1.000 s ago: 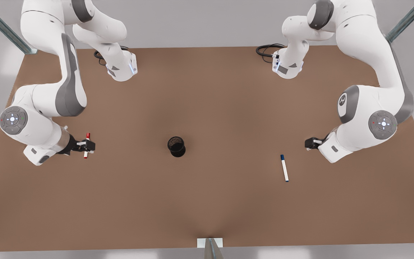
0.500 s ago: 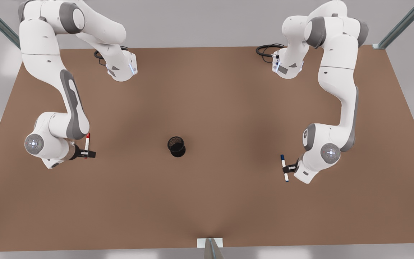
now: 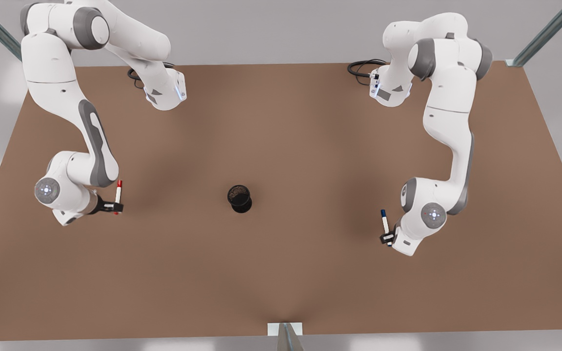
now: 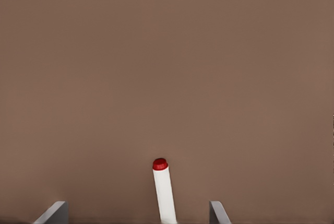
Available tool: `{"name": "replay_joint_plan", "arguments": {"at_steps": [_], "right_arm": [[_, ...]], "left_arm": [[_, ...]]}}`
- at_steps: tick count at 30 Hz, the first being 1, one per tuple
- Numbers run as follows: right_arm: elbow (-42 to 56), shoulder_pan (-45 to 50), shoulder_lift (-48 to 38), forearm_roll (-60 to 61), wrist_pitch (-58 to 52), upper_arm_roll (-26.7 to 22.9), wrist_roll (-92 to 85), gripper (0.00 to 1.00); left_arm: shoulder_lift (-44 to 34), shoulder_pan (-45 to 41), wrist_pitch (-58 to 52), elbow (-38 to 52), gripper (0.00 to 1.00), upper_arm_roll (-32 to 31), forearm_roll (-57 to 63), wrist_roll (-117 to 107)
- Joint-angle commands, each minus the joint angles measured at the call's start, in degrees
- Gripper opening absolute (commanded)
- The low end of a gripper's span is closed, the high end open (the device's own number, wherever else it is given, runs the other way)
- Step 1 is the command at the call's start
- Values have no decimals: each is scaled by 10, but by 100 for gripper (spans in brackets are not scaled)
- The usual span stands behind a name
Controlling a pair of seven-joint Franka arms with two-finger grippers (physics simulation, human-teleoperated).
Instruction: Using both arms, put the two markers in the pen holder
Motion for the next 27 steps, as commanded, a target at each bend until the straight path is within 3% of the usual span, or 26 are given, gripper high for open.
{"name": "replay_joint_plan", "arguments": {"at_steps": [1, 6, 7, 8, 15, 16, 20, 22, 27], "right_arm": [[-7, -1, 0, -15, 11, 0, -57, 100], [-19, 2, 8, -15, 16, 0, -52, 100], [-26, 0, 9, -15, 39, 0, -52, 93], [-32, 1, 12, -15, 48, 0, -50, 88], [-30, -11, 44, -15, 86, -1, -53, 88], [-31, -13, 46, -15, 92, -1, -54, 86], [-31, -15, 48, -15, 97, 0, -57, 60], [-31, -14, 48, -15, 97, 0, -57, 56], [-30, -15, 50, -15, 98, 0, -57, 42]], "left_arm": [[7, 0, 4, 7, 69, 0, 4, -42], [29, 2, 2, 27, 68, 0, 3, 7], [31, 2, 2, 27, 67, 0, 3, 10], [32, 2, 2, 27, 65, 0, 3, 17], [36, 1, 2, 27, 49, 0, 4, 19], [37, 1, 2, 27, 47, 0, 4, 19], [40, 1, 2, 27, 47, 0, 4, 20], [41, 1, 2, 27, 47, 0, 4, 20], [41, 1, 2, 27, 34, 0, 4, 20]]}}
